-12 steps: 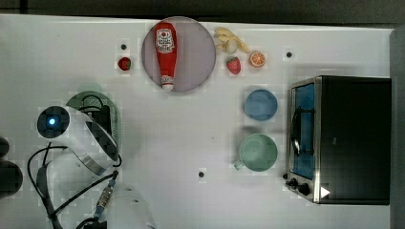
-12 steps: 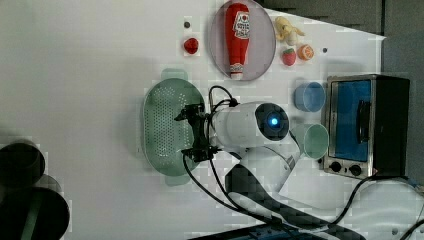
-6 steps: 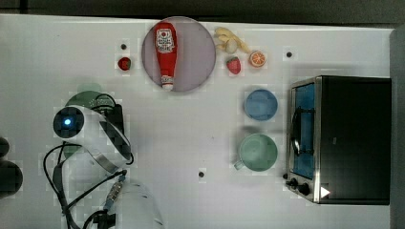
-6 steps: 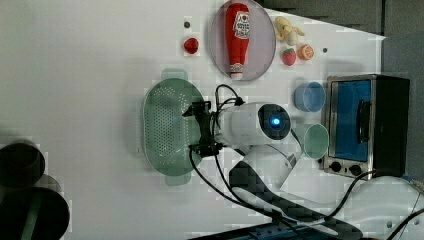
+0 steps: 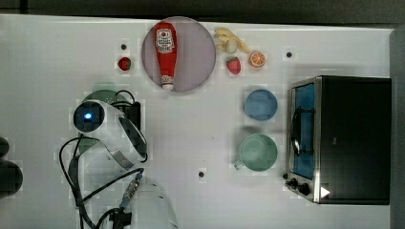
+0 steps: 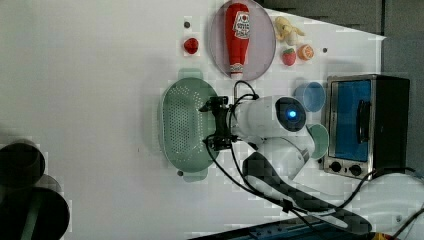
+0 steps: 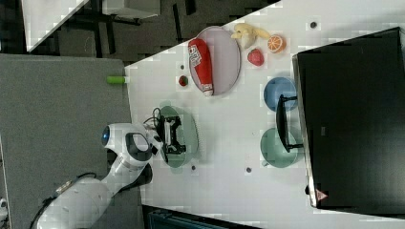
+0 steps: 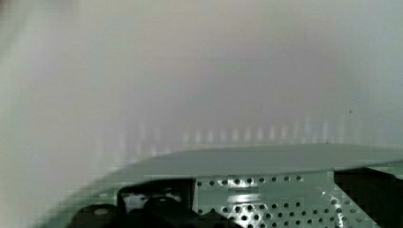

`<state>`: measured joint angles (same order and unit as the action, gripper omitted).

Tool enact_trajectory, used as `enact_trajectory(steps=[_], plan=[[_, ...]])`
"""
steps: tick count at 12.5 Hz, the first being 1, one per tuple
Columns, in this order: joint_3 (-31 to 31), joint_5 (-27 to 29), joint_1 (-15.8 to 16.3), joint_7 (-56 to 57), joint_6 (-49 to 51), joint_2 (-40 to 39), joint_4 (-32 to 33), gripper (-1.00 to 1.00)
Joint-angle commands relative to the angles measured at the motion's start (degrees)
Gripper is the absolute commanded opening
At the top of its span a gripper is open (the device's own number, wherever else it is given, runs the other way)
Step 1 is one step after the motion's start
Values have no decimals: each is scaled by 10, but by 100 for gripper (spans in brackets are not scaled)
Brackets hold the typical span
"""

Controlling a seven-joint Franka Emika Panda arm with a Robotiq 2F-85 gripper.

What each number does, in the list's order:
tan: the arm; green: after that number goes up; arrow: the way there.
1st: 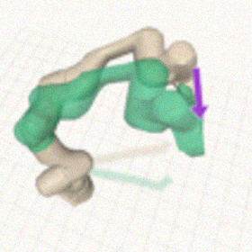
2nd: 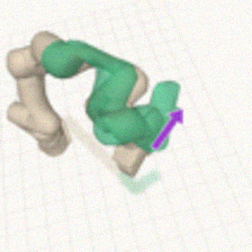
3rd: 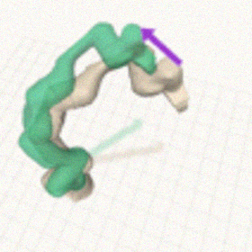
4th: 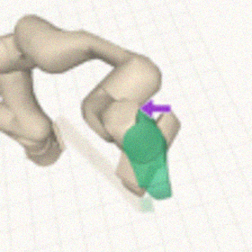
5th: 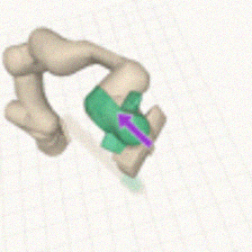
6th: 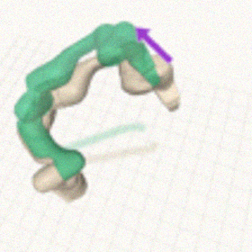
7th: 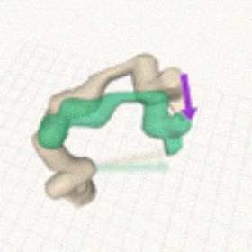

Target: Drag strainer left to right.

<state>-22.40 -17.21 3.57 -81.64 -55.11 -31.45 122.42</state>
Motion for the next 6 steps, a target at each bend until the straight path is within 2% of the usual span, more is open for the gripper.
enact_trajectory(steps=[1,6], plan=[[8,-1,-6,-16,8,20,7,100],[15,-1,-33,17,-3,38,40,100]])
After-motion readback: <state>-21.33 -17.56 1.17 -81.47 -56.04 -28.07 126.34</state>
